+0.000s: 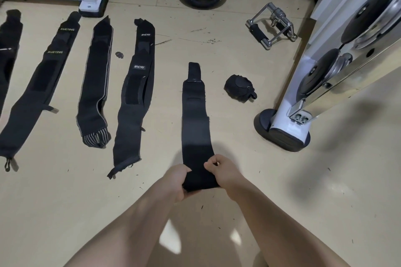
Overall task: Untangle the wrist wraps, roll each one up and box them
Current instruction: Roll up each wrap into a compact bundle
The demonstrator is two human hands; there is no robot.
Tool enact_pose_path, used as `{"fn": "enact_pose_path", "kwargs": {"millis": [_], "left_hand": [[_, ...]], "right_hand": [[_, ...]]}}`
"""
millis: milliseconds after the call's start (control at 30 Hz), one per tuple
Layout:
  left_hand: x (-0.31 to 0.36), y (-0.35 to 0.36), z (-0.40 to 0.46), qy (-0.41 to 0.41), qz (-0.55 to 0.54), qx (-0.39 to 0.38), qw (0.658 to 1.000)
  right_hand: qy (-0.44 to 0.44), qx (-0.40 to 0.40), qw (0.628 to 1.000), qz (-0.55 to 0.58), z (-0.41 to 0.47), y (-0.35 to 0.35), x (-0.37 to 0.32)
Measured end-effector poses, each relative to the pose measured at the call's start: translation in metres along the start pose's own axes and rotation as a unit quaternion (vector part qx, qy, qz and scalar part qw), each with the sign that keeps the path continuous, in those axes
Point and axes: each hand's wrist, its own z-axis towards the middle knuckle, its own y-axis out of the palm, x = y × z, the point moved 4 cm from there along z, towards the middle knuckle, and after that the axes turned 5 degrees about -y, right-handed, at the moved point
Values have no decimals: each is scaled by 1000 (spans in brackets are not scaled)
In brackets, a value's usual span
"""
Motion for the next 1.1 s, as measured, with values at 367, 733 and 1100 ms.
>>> {"fn": "enact_pose_path", "kwargs": {"millis": [367, 733, 1100], "left_hand": [[1, 11, -8, 102, 90, -166, 977], [1, 6, -18, 12, 9, -101, 995], [0, 1, -14, 51, 16, -80, 995]], "right_hand": [[36, 42, 997, -54, 9, -16, -7], [-28, -198, 980, 18, -17, -15, -11], [-38, -155, 987, 10, -23, -13, -15]]}}
